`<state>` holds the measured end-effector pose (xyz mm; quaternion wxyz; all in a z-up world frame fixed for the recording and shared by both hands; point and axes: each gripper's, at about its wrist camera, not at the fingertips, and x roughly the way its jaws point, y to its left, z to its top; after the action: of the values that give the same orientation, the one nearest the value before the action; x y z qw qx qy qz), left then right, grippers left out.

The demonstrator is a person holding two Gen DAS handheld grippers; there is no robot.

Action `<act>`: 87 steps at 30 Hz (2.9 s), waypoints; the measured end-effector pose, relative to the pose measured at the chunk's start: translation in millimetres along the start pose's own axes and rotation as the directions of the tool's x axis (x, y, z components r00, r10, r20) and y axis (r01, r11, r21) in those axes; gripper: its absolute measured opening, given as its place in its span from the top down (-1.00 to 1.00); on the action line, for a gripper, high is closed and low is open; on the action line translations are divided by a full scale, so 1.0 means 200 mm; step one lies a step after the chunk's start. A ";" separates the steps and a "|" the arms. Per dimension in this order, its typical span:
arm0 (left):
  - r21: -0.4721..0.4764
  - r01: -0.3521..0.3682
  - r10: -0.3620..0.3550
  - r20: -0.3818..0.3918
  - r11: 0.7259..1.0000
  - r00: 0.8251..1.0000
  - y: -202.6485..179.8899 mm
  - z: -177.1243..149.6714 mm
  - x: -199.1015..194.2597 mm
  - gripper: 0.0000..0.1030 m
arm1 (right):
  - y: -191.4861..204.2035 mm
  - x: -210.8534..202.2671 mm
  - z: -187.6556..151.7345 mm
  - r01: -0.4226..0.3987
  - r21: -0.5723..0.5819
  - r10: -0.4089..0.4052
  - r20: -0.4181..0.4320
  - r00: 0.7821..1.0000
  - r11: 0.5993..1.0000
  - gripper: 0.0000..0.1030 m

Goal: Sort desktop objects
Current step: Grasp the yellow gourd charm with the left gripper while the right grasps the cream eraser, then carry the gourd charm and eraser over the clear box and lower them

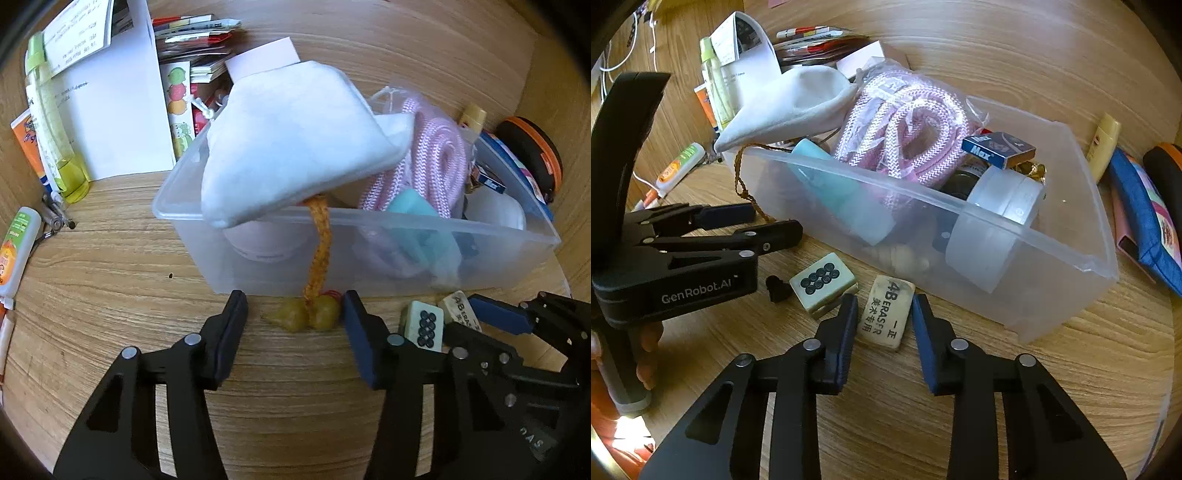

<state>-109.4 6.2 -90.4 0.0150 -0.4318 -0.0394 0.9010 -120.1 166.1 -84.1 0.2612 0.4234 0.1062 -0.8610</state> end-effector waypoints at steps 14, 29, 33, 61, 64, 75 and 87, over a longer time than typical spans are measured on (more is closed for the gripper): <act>-0.001 0.030 -0.030 0.036 1.000 0.999 0.06 -0.03 -0.11 0.18 | -0.04 -0.12 -0.04 -0.049 0.051 0.046 0.054 0.997 0.998 0.57; -0.021 0.088 -0.084 0.164 0.996 0.983 0.05 -0.03 -0.36 0.18 | -0.06 -0.26 -0.08 -0.037 0.078 0.029 0.096 0.995 0.996 0.57; -0.011 0.106 -0.102 0.196 0.994 0.975 0.04 -0.02 -0.42 0.18 | -0.07 -0.34 -0.06 -0.051 0.090 0.038 0.142 0.989 0.995 0.57; 0.107 0.192 -0.209 0.185 0.976 0.960 -0.20 0.20 -0.30 0.18 | -0.26 -0.43 0.09 0.001 0.130 -0.030 0.217 0.976 0.991 0.57; 0.117 0.194 -0.212 0.178 0.974 0.961 -0.23 0.22 -0.27 0.18 | -0.28 -0.41 0.10 0.002 0.136 -0.031 0.212 0.977 0.991 0.57; 0.152 0.191 -0.213 0.140 0.970 0.967 -0.29 0.26 -0.15 0.18 | -0.30 -0.31 0.16 0.034 0.126 -0.058 0.184 0.981 0.991 0.57; 0.169 0.184 -0.202 0.102 0.968 0.974 -0.30 0.23 -0.10 0.18 | -0.26 -0.28 0.18 0.094 0.097 -0.110 0.177 0.978 0.991 0.56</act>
<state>-133.1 62.5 -40.3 0.1346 -0.3692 -0.0106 0.9195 -143.9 216.3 -19.9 0.2061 0.3482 0.0655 -0.9121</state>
